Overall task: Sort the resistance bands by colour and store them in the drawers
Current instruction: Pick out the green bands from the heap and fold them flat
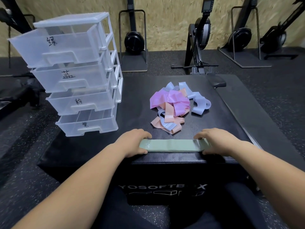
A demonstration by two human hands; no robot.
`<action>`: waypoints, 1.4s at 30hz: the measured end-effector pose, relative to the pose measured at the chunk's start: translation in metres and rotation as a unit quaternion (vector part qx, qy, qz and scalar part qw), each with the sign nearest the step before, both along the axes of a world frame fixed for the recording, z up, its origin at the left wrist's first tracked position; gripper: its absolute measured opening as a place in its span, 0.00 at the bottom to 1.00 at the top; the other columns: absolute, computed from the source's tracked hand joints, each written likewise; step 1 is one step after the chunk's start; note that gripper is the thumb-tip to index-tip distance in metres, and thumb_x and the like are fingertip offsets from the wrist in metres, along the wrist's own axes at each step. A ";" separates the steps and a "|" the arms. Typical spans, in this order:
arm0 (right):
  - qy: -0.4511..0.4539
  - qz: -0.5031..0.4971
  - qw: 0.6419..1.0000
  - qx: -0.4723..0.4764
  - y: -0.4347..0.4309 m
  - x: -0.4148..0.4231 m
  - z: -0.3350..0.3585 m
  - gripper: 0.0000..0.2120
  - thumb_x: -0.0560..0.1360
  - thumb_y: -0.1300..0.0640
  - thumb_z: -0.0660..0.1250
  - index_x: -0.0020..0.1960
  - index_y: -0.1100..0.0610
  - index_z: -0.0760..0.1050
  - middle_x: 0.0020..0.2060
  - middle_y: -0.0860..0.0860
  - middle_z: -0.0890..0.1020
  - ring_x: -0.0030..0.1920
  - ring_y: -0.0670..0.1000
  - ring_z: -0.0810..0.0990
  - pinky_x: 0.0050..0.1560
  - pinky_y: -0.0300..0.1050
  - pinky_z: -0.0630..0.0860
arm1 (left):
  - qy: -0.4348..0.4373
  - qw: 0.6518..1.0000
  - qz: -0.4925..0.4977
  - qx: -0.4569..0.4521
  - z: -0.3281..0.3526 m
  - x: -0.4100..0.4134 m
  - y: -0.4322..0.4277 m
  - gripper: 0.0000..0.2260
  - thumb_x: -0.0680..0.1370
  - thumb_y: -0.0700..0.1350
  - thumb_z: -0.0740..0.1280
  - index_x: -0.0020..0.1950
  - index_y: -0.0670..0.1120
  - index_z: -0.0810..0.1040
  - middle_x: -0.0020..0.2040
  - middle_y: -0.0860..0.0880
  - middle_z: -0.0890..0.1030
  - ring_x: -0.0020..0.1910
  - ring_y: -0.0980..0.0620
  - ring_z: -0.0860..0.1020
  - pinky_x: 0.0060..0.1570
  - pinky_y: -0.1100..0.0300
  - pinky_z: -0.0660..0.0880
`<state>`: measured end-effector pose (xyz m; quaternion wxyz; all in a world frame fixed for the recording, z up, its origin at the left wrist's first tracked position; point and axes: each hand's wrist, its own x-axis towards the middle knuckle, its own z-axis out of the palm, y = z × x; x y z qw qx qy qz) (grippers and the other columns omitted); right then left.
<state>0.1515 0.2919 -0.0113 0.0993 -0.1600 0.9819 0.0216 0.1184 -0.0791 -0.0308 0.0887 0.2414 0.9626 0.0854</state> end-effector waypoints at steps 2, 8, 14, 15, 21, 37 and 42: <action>-0.002 -0.003 1.000 -0.001 0.000 -0.002 -0.001 0.32 0.65 0.39 0.79 0.66 0.35 0.74 0.57 0.37 0.79 0.58 0.48 0.80 0.52 0.48 0.79 | -0.003 1.000 0.001 0.000 0.000 -0.002 0.000 0.28 0.73 0.58 0.77 0.71 0.61 0.73 0.64 0.58 0.77 0.65 0.52 0.75 0.62 0.50 0.75; -0.004 -0.012 1.000 -0.024 0.002 -0.004 -0.005 0.33 0.64 0.41 0.79 0.68 0.37 0.74 0.57 0.37 0.78 0.59 0.47 0.79 0.50 0.45 0.76 | -0.010 1.000 -0.011 -0.002 -0.002 -0.003 0.001 0.32 0.72 0.60 0.77 0.74 0.61 0.71 0.66 0.58 0.75 0.66 0.52 0.73 0.65 0.49 0.74; -0.018 -0.075 0.983 -0.165 0.015 0.002 -0.018 0.33 0.69 0.36 0.77 0.71 0.43 0.75 0.60 0.44 0.77 0.60 0.48 0.79 0.62 0.46 0.75 | 0.050 0.998 -0.047 0.012 -0.010 0.001 0.023 0.34 0.73 0.65 0.74 0.77 0.59 0.70 0.69 0.55 0.73 0.66 0.50 0.72 0.67 0.51 0.71; -0.007 -0.108 0.975 -0.192 0.017 0.002 -0.019 0.30 0.72 0.38 0.76 0.71 0.44 0.76 0.60 0.46 0.78 0.59 0.49 0.80 0.62 0.46 0.75 | 0.058 0.997 -0.053 0.021 -0.012 0.003 0.029 0.33 0.74 0.64 0.74 0.77 0.59 0.70 0.70 0.55 0.73 0.66 0.50 0.72 0.68 0.51 0.71; -0.018 -0.262 0.939 -0.221 0.029 0.001 -0.023 0.18 0.78 0.44 0.73 0.64 0.51 0.80 0.46 0.47 0.84 0.47 0.51 0.81 0.51 0.44 0.73 | 0.088 0.990 -0.083 0.072 -0.022 0.016 0.080 0.29 0.77 0.60 0.73 0.76 0.57 0.71 0.70 0.54 0.72 0.68 0.49 0.70 0.67 0.51 0.69; -0.022 -0.278 0.942 -0.186 -0.006 -0.026 -0.006 0.29 0.75 0.41 0.73 0.73 0.50 0.74 0.64 0.54 0.79 0.64 0.56 0.78 0.62 0.50 0.76 | 0.107 0.989 -0.068 0.071 -0.023 0.004 0.143 0.25 0.80 0.62 0.68 0.74 0.53 0.74 0.68 0.50 0.74 0.68 0.45 0.72 0.67 0.47 0.70; -0.001 -0.169 0.969 -0.182 -0.039 -0.080 0.011 0.39 0.74 0.40 0.75 0.80 0.41 0.62 0.76 0.54 0.63 0.74 0.60 0.66 0.68 0.57 0.74 | 0.134 0.984 0.006 0.114 -0.015 -0.037 0.122 0.23 0.79 0.60 0.69 0.71 0.53 0.76 0.68 0.52 0.74 0.66 0.45 0.72 0.64 0.47 0.72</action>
